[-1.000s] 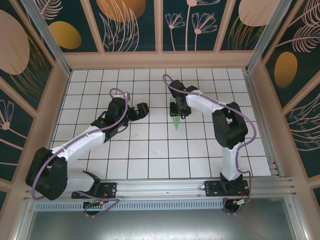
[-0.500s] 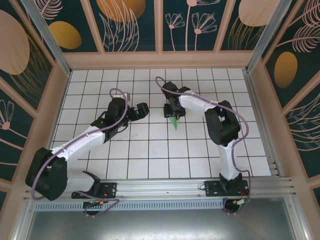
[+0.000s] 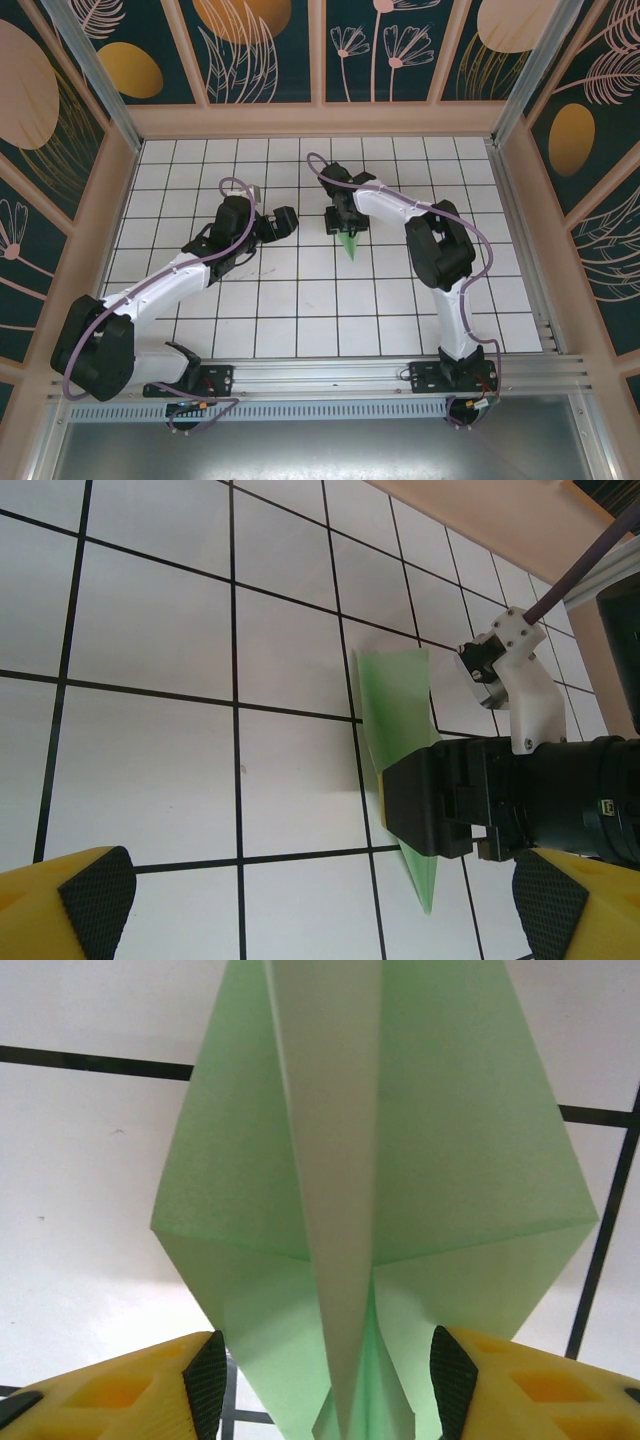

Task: Fold a paper plane with a square sheet of paper (fold left side to right side)
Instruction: Press the paper plane at the center of the table, then reset both arms

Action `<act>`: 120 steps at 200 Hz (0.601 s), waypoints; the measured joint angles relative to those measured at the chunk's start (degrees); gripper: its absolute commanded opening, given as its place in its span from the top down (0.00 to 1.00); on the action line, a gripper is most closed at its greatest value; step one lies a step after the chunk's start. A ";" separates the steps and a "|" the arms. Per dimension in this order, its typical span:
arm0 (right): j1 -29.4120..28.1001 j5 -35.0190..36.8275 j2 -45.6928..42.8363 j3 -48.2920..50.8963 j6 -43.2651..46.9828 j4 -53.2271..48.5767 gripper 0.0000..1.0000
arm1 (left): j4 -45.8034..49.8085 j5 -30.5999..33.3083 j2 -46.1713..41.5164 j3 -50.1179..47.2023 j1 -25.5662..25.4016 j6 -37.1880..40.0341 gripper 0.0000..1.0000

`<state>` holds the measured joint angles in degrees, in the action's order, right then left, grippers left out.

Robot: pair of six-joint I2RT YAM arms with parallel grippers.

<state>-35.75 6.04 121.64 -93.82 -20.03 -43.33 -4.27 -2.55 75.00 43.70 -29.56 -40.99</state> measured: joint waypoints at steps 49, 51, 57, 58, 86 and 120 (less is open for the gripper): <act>0.09 0.28 -3.41 1.44 0.00 -0.15 0.38 | 0.00 0.00 0.00 0.00 0.00 0.00 0.02; 0.09 0.20 -3.67 1.62 0.00 -0.13 0.38 | 0.00 0.00 0.00 0.00 0.00 0.00 0.02; 0.17 -0.02 -4.48 2.19 0.00 0.09 0.38 | 0.00 0.00 0.02 0.00 0.00 0.00 0.01; 0.17 -0.04 -4.57 2.25 -0.02 0.11 0.38 | 0.00 0.00 0.00 0.00 0.00 0.00 0.02; 0.33 -0.26 -8.66 5.25 0.02 1.18 0.35 | 0.00 0.17 0.00 0.00 0.00 0.02 0.01; 1.38 -0.20 -14.71 8.74 0.00 1.75 0.33 | 0.00 1.16 0.00 0.00 0.00 0.02 0.01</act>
<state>-34.37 5.85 106.94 -85.08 -20.03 -41.58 -4.27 -1.39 75.00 43.70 -29.56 -40.97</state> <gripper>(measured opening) 0.665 0.985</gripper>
